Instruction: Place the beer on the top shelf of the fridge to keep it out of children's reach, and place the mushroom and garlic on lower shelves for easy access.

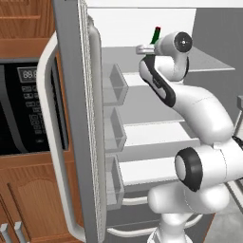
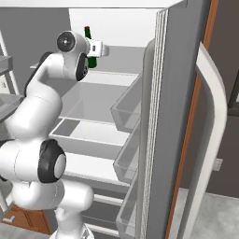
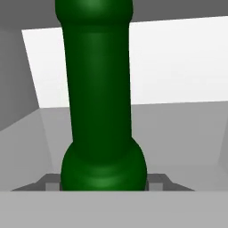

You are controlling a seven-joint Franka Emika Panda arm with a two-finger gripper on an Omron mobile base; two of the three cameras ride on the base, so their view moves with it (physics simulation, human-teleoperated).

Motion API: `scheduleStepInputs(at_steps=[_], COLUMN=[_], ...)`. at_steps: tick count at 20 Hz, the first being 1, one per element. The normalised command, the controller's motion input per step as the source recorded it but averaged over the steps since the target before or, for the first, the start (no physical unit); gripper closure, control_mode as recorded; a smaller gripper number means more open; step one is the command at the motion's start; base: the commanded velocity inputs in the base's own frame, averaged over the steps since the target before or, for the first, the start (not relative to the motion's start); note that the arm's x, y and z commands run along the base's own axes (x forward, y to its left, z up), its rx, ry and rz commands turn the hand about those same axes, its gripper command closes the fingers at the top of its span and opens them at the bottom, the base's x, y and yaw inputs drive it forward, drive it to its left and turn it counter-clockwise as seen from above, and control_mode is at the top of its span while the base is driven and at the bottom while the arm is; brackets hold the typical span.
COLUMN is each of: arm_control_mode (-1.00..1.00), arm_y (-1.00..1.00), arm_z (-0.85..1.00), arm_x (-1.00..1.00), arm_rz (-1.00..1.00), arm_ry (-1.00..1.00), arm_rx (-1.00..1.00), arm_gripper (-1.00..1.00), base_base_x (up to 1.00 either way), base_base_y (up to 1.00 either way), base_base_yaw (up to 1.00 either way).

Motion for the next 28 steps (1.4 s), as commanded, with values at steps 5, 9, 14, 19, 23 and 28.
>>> scheduleStepInputs(at_steps=[5,9,14,19,23,28], arm_control_mode=[-1.0,-1.0,-1.0,-1.0,-1.0,-1.0], arm_y=[0.0,0.01,0.05,0.07,0.06,0.1], arm_z=[-0.11,-0.11,-0.16,-0.23,-0.26,-0.31], arm_x=[0.4,0.39,0.43,0.44,0.48,0.51], arm_rz=[0.0,0.0,0.0,0.0,0.0,0.0], arm_ry=[0.06,0.06,0.02,0.0,0.0,0.0], arm_rx=[0.0,0.0,-0.01,-0.01,0.0,-0.01], arm_gripper=[1.0,1.0,1.0,1.0,1.0,-1.0], base_base_x=[0.0,0.0,0.0,0.0,0.0,0.0], base_base_y=[0.0,0.0,0.0,0.0,0.0,0.0], base_base_yaw=[0.0,0.0,0.0,0.0,0.0,0.0])
